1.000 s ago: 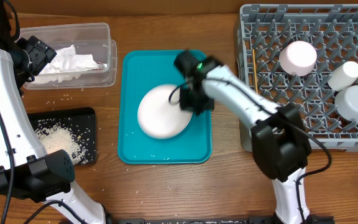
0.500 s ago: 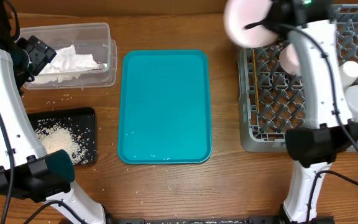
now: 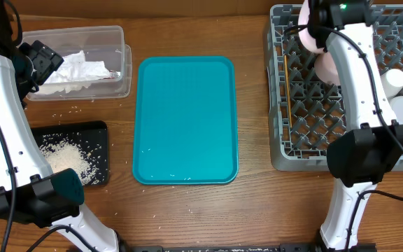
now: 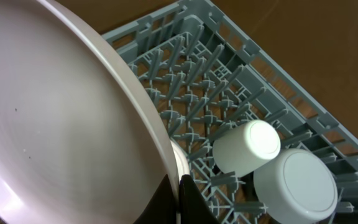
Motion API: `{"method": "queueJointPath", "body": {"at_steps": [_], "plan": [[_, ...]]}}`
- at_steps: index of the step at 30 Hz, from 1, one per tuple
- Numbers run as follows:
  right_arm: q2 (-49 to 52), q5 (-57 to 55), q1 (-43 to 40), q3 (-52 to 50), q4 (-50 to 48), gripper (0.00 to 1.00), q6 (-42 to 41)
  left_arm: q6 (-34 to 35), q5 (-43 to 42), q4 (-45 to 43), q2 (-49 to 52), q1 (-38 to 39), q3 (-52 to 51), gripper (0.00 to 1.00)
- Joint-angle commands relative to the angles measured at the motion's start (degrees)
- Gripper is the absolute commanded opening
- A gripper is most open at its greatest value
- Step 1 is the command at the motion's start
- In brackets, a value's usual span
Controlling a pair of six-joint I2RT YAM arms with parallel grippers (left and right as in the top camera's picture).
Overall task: Sort waste into correct bins and load items into the dishwasher
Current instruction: 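Lift the plate with the right gripper and stand it upright in the dish rack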
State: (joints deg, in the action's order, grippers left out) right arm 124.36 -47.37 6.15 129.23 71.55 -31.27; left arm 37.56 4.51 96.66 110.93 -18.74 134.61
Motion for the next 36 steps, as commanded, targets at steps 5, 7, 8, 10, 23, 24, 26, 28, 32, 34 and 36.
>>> {"method": "queueJointPath", "body": {"at_steps": [5, 7, 8, 10, 23, 24, 26, 28, 32, 34, 36], "plan": [[-0.46, -5.51, 0.46, -6.80, -4.46, 0.04, -0.04, -0.07, -0.09, 0.11, 0.44, 0.11, -0.24, 1.00], [-0.46, -5.49, 0.96, -7.02, -4.61, 0.04, -0.04, -0.07, -0.09, 0.11, 0.44, 0.11, -0.26, 1.00], [-0.46, -5.49, 1.11, -7.02, -4.63, 0.04, -0.04, -0.07, -0.07, 0.11, 0.44, 0.09, -0.24, 1.00], [-0.46, -5.46, 1.81, -6.99, -4.70, 0.04, -0.04, -0.07, -0.09, 0.11, 0.44, 0.02, -0.24, 1.00], [-0.48, -5.07, 6.71, -6.91, -4.31, 0.61, 0.20, -0.07, -0.09, 0.07, 0.44, 0.02, -0.26, 1.00], [-0.48, -4.98, 6.99, -6.47, -3.82, 0.72, 0.17, -0.07, -0.09, 0.09, 0.44, 0.02, -0.24, 1.00], [-0.48, -3.08, 7.43, -4.42, -2.01, 0.86, 0.17, -0.07, -0.09, 0.09, 0.44, 0.02, -0.24, 1.00], [-0.59, 0.52, 7.78, -0.44, 1.07, 0.92, 0.13, -0.07, -0.07, 0.09, 0.44, 0.02, -0.24, 1.00], [-1.95, 10.78, 7.43, 11.67, 9.75, 1.00, -0.15, -0.07, -0.09, 0.09, 0.44, 0.02, -0.24, 1.00], [-3.37, 16.70, 6.78, 18.36, 15.02, 1.00, -0.52, -0.07, -0.09, 0.09, 0.44, 0.02, -0.24, 1.00], [-5.07, 21.68, 6.19, 24.22, 20.55, 1.00, -0.52, -0.07, -0.09, 0.09, 0.44, 0.02, -0.24, 1.00]]}}
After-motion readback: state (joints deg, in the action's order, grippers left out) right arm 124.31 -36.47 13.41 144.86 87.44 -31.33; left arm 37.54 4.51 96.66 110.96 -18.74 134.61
